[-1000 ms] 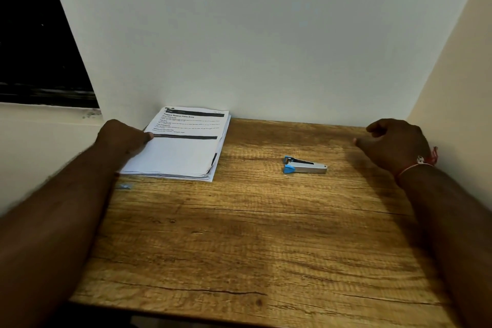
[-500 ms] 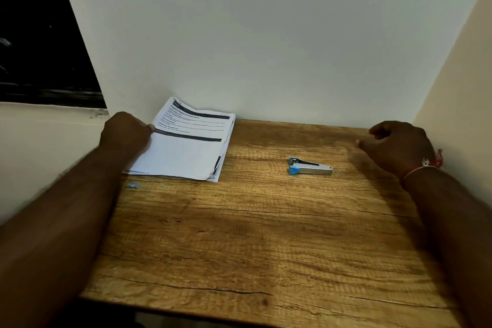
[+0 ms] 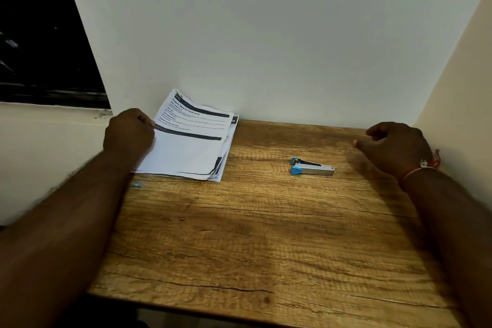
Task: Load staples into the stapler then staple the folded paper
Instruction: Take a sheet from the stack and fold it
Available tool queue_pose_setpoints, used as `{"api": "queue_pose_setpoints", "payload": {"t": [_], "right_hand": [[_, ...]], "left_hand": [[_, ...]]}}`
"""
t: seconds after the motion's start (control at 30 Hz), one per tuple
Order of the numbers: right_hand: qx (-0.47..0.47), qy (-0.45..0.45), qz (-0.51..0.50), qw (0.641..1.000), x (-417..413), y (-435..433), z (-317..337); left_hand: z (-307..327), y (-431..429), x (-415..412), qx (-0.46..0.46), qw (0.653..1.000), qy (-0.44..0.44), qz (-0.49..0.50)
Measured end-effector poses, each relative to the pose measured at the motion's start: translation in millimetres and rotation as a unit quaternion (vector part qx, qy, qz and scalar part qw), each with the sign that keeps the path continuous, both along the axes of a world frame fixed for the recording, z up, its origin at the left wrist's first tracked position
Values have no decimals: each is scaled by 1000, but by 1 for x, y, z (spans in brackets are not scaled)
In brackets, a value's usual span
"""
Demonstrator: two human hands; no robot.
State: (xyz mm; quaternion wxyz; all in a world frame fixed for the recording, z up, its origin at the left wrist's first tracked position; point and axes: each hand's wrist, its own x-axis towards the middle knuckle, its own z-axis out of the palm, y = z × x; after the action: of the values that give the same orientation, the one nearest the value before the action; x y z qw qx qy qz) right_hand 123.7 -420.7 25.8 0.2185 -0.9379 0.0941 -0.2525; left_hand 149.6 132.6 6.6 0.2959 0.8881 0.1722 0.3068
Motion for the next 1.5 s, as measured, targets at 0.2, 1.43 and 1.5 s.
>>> {"api": "queue_pose_setpoints", "payload": {"t": [0.2, 1.43, 1.5], "right_hand": [[16, -46, 49, 998, -9, 19, 6], [533, 62, 328, 777, -60, 115, 16], [537, 53, 321, 778, -57, 111, 13]], "left_hand": [[13, -5, 2, -49, 996, -67, -42], [25, -126, -33, -432, 833, -6, -346], [24, -125, -36, -445, 805, 35, -390]]}}
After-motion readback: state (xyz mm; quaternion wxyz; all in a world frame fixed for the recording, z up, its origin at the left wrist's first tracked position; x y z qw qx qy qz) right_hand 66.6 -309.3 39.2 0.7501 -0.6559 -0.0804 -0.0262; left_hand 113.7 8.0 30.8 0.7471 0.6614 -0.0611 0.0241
